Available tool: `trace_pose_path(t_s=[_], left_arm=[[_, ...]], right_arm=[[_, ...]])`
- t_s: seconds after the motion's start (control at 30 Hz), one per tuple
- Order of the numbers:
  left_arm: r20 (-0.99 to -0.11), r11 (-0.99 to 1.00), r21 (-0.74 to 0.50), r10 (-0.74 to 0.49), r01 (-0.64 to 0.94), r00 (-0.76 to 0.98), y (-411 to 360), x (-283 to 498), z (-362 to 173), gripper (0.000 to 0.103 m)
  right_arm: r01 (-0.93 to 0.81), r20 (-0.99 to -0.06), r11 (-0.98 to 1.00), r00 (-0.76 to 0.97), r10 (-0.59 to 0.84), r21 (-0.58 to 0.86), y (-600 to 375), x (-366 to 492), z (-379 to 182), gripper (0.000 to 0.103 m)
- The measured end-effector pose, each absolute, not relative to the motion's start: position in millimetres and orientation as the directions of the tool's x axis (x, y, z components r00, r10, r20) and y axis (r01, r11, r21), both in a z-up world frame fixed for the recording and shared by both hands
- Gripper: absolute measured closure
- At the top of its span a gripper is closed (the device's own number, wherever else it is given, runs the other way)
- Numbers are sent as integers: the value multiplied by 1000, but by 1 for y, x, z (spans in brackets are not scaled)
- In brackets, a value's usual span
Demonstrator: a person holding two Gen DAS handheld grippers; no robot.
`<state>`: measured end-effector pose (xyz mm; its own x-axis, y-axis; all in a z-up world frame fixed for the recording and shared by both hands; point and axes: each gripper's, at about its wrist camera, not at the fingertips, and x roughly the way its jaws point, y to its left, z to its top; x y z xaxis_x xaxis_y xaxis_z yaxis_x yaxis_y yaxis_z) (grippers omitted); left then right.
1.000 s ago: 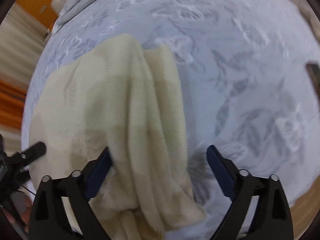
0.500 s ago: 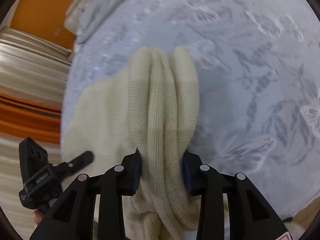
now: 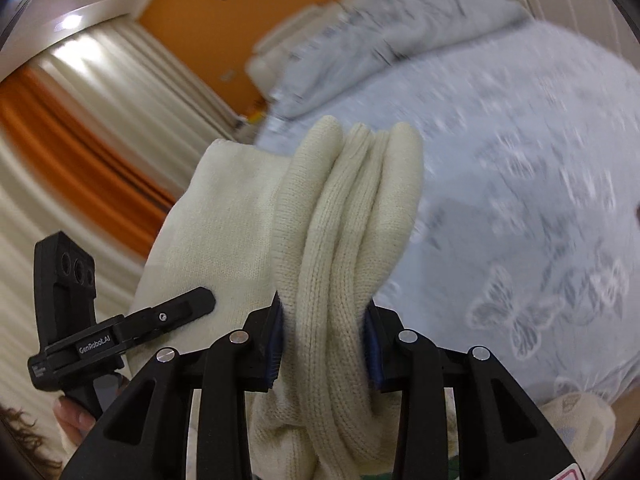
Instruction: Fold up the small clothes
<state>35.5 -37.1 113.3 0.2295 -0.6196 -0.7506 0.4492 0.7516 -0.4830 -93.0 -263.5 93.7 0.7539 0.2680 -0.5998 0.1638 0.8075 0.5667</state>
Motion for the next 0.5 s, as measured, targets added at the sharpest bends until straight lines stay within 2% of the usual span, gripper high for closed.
trace_pose_path(t_s=[0.23, 0.5], left_arm=[[-668, 753, -426, -636, 502, 386, 16, 11, 200, 44], [-565, 749, -400, -656, 529, 501, 54, -2, 260, 44]], right_arm=[[27, -484, 851, 832, 271, 524, -227, -103, 165, 70], [-65, -380, 881, 885, 268, 469, -193, -103, 229, 70]])
